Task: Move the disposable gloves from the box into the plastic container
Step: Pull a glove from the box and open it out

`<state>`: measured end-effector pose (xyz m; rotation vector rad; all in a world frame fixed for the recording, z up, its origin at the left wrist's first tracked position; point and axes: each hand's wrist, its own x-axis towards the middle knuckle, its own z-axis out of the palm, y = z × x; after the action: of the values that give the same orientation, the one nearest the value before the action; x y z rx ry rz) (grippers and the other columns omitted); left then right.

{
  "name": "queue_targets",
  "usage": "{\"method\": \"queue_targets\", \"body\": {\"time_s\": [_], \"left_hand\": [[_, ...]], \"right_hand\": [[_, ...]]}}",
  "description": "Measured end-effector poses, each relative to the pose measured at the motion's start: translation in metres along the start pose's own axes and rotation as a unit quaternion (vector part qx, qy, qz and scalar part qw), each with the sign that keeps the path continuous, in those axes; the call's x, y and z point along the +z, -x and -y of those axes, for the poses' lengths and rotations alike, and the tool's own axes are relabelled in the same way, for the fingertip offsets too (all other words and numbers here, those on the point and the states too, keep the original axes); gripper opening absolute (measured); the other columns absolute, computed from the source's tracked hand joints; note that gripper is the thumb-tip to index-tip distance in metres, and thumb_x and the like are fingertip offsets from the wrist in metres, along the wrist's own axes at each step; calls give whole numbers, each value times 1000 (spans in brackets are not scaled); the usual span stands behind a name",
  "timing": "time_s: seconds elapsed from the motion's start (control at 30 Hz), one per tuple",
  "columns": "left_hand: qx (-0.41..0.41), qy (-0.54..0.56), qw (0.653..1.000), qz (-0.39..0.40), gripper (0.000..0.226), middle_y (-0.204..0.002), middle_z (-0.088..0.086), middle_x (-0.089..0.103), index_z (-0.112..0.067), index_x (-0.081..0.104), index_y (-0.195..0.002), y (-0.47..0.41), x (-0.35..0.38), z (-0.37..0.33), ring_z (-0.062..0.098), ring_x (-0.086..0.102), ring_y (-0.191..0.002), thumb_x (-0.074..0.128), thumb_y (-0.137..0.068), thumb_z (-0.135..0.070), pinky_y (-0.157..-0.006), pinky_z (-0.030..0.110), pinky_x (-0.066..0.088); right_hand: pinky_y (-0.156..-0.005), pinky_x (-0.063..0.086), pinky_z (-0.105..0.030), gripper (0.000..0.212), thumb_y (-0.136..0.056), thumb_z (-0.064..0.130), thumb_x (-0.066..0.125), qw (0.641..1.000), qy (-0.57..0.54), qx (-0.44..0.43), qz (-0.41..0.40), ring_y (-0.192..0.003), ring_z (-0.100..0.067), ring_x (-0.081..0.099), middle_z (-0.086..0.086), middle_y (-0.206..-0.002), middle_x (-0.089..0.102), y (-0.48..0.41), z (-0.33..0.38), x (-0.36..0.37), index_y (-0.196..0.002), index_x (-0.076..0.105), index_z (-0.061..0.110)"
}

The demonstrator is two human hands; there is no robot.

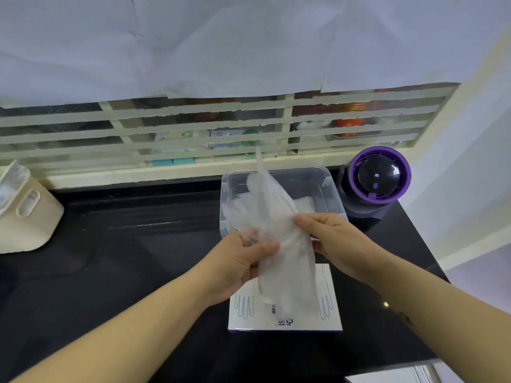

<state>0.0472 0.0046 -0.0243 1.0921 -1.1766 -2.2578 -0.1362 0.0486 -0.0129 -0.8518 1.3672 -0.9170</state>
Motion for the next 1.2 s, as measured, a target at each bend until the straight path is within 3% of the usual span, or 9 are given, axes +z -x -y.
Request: {"method": "queue_targets", "body": {"time_s": [0.13,0.3,0.47,0.7,0.83,0.97,1.07,1.13,1.2], "left_hand": [[-1,39,999,6,39,-118,14,69,-5,60,-124,2,2,-7,29,66,-109,59,-87,-18,-91,38,56],[-19,172,985,-8,47,-118,15,69,-6,58,-124,5,7,-20,28,67,-108,46,-94,-40,-91,40,53],[-12,168,983,-80,42,-114,16,70,-2,54,-129,0,7,-23,28,69,-104,38,-104,-31,-85,39,54],[11,177,973,-147,37,-103,13,74,-4,61,-117,-4,6,-25,24,73,-88,37,-105,-29,-73,37,59],[24,191,969,-153,39,-115,16,70,-5,63,-120,-4,-1,-28,29,68,-104,36,-105,-29,-81,40,56],[54,215,962,-160,36,-105,13,73,-6,67,-107,-7,-2,-37,22,73,-88,39,-105,-29,-63,31,59],[89,174,967,-161,35,-102,10,74,-7,64,-118,-8,-2,-40,22,72,-93,51,-100,-33,-72,33,58],[112,111,977,-143,54,-108,8,73,-16,60,-127,-13,0,-39,20,70,-97,46,-92,-54,-84,33,55],[136,-118,975,-132,72,-118,10,65,-31,43,-141,-18,-2,-37,2,61,-82,43,-81,-69,-72,14,52]], "right_hand": [[-83,57,-30,31,-98,31,46,1000,-9,-6,-19,-97,-21,70,-4,-101,74,-3,4,0,-103,69,11],[-81,51,-15,28,-100,27,42,993,99,-36,50,-94,-2,66,5,-101,67,3,6,5,-102,66,13],[-77,50,-13,18,-94,25,58,972,205,-108,-42,-82,-3,64,5,-91,68,0,7,5,-92,72,15],[-73,52,-13,12,-89,22,63,965,172,-160,-115,-75,-5,66,9,-77,72,-2,11,-6,-81,72,26],[-77,54,-18,16,-93,21,58,971,125,-158,-129,-78,-10,67,6,-80,73,-1,11,-12,-85,71,27],[-69,54,-17,19,-96,17,52,980,23,-123,-153,-74,-6,65,5,-81,71,-4,11,-14,-88,69,21],[-66,53,-18,20,-98,16,50,976,-39,-105,-185,-72,-7,61,3,-81,68,-7,12,-19,-89,68,15],[-75,53,-27,18,-97,19,52,977,-24,-99,-189,-78,-14,59,-1,-86,68,-9,10,-24,-90,68,15],[-82,52,-34,15,-95,20,55,978,-24,-92,-186,-84,-18,58,-3,-90,68,-9,9,-27,-92,68,14]]}}
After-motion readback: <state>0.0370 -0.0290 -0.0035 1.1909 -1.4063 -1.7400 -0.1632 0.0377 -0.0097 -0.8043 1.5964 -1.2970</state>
